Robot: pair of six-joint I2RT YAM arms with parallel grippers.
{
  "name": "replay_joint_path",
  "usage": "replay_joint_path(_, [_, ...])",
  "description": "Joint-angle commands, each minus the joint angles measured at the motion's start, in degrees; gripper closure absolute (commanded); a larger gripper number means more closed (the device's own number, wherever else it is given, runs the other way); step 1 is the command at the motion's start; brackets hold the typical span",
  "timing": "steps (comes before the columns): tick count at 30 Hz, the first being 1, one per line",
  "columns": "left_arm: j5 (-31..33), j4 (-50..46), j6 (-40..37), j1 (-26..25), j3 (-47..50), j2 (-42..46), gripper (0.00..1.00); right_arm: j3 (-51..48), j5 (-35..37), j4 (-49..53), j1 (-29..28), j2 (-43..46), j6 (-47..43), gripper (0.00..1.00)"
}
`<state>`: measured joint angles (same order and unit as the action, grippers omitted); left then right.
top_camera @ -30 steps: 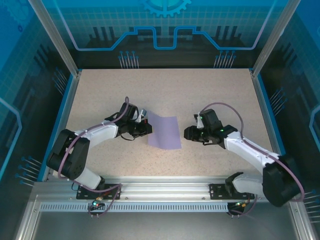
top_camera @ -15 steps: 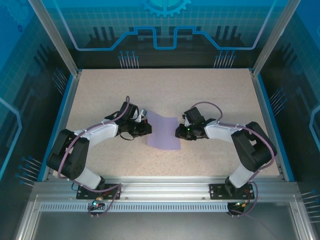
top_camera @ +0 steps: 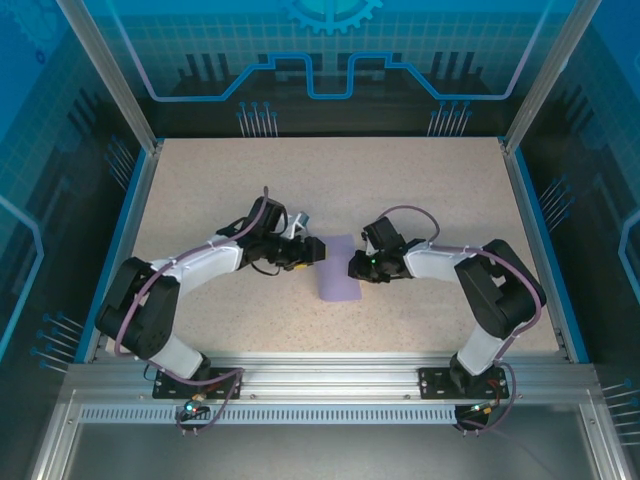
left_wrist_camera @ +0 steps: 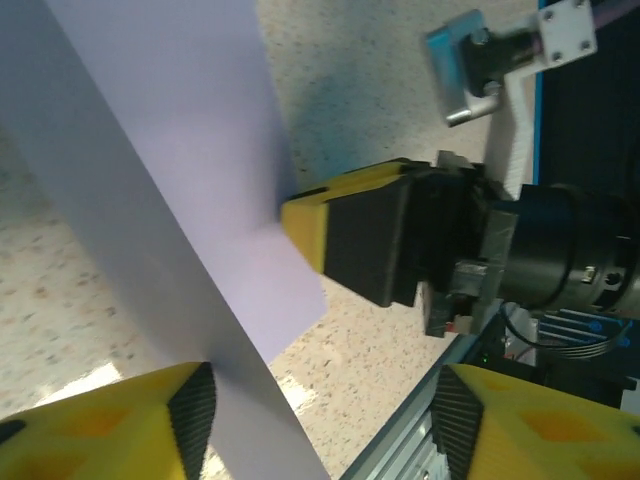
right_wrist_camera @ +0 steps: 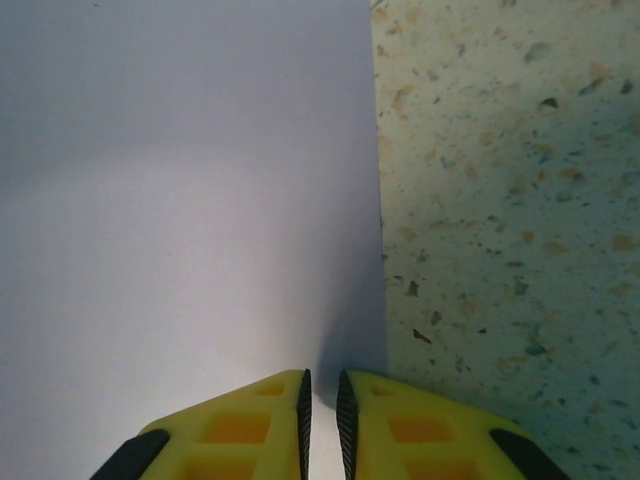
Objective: Fold a paper plane with a square sheet of paper (fold left side to right side)
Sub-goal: First fold in half a square sheet of paper at the center of the table.
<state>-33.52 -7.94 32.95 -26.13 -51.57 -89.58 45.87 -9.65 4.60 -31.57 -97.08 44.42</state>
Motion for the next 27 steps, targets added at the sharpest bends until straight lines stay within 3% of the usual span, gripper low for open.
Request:
replay_joint_path(1, [-2.49,2.43,1.58,-1.4,-1.82,-2.98,0.33,-2.88,-0.81,-1.58,-0.99,0.49,0.67,0.8])
replay_joint_path(6, [-2.43,4.4,2.66,-2.62,-2.7,-5.94,0.31,-2.53,-1.59,-2.41,-0.12,4.15,-0.45,0.78])
replay_joint_path(10, [-1.75,5.02,3.15,-2.87,-2.77,-7.17,0.36,-3.02,-1.48,-1.29,1.71,8.39,-1.49,0.75])
replay_joint_path(18, [1.11,3.16,2.4,-3.14,-2.92,-7.97,0.82,-6.04,-10.11,-10.07,4.05,13.79,-1.05,0.56])
replay_joint_path(22, [1.72,2.01,2.04,-3.29,-3.27,-8.15,0.92,-6.33,-12.3,-14.99,3.98,12.93,0.3,0.48])
replay_joint_path(27, [1.96,1.69,2.03,-3.48,-3.47,-8.32,0.95,-4.4,-15.66,-17.64,3.84,8.96,1.72,0.48])
